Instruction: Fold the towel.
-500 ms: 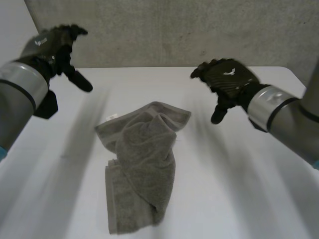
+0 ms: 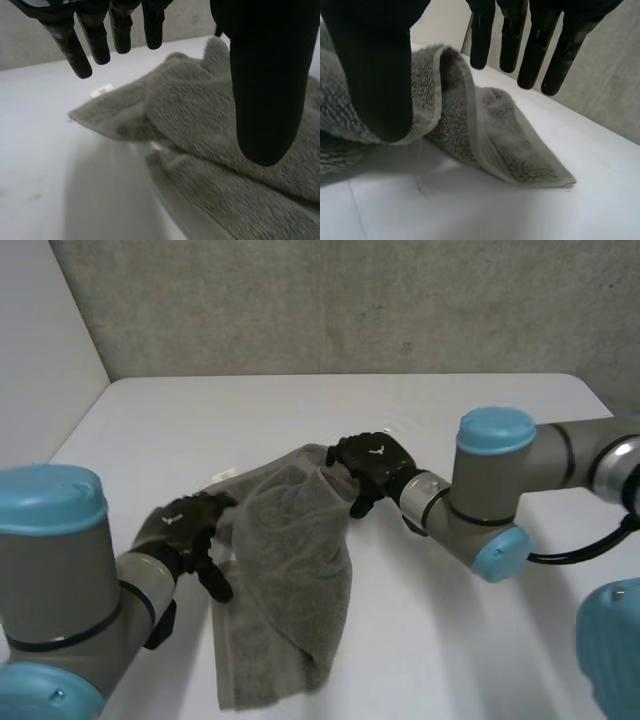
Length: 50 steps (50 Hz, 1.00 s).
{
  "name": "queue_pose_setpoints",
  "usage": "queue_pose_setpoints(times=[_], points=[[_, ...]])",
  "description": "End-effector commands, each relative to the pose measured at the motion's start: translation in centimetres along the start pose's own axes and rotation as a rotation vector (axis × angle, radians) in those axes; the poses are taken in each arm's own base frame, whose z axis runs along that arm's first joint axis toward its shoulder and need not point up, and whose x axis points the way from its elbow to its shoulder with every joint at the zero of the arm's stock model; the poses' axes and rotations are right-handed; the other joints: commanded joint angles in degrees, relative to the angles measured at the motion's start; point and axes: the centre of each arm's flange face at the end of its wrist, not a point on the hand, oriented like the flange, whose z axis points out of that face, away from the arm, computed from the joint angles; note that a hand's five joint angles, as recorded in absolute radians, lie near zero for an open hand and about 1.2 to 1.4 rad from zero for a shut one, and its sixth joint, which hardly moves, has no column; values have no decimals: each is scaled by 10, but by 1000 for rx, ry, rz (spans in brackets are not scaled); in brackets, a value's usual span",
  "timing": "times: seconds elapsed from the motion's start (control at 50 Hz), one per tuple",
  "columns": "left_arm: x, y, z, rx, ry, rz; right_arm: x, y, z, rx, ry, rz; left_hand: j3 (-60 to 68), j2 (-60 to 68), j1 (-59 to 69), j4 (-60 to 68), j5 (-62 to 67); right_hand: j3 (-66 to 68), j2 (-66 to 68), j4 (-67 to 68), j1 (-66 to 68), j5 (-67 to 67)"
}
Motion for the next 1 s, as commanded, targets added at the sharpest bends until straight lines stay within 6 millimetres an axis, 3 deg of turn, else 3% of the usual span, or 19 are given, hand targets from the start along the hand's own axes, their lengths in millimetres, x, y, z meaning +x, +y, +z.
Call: queue_pose_setpoints(times=[0.02, 0.06, 0.1, 0.12, 0.14, 0.18, 0.2, 0.22, 0.26, 0.28, 0.32, 0.42, 0.5, 0.58, 0.7, 0.8, 1.0], points=[[6, 6, -2, -9, 17, 10, -12, 19, 18, 2, -22, -9, 12, 12, 13, 12, 13, 156, 157, 158, 194, 167], [7, 5, -3, -6, 22, 11, -15, 20, 20, 5, -29, -12, 12, 12, 13, 12, 13, 232, 232, 233, 270, 243], [8, 6, -5, -6, 26, 13, -15, 15, 21, 21, -34, -12, 13, 14, 15, 14, 15, 433, 433, 434, 470, 444], [8, 6, -5, -6, 26, 13, -15, 15, 21, 21, -34, -12, 13, 14, 15, 14, 15, 434, 434, 435, 471, 445], [10, 7, -6, -9, 30, 16, -14, 10, 21, 34, -33, -9, 17, 17, 18, 17, 18, 538, 539, 539, 576, 549], [11, 9, -7, -16, 33, 19, -12, -1, 19, 54, -27, -5, 20, 21, 22, 21, 21, 539, 540, 541, 577, 550], [12, 12, -9, -23, 36, 24, -10, -16, 16, 85, -18, 1, 30, 31, 32, 31, 31, 539, 540, 541, 577, 550], [12, 12, -9, -23, 36, 24, -10, -16, 16, 85, -18, 1, 30, 31, 32, 31, 32, 539, 540, 541, 577, 550], [13, 15, -11, -33, 40, 37, -5, -49, 5, 153, -2, -4, 60, 61, 62, 61, 62, 539, 540, 541, 577, 550], [13, 15, -11, -33, 40, 37, -5, -50, 5, 153, -2, -5, 61, 61, 62, 61, 62, 539, 540, 541, 577, 550], [13, 19, -10, -44, 40, 46, -3, -76, -11, 194, 14, -31, 61, 61, 62, 61, 62, 539, 540, 541, 577, 550], [15, 20, -7, -48, 44, 50, 12, -95, -38, 192, 65, -90, 55, 56, 57, 56, 57, 539, 540, 541, 577, 550], [13, 22, -2, -59, 36, 49, 16, -91, -58, 131, 92, -181, 55, 56, 57, 56, 57, 539, 540, 541, 577, 550], [13, 20, 2, -58, 33, 49, 26, -72, -89, 5, 151, -343, 59, 59, 60, 60, 60, 539, 540, 541, 577, 550], [13, 24, 9, -73, 34, 116, 25, -47, -115, -106, 186, -382, 82, 83, 84, 83, 84, 539, 540, 541, 577, 550], [14, 28, 16, -81, 39, 203, 19, -34, -122, -151, 169, -366, 128, 128, 129, 128, 129, 539, 540, 541, 577, 550], [18, 28, 36, -81, 48, 238, 14, -30, -130, -165, 158, -362, 202, 202, 203, 202, 203, 539, 540, 541, 577, 550]])
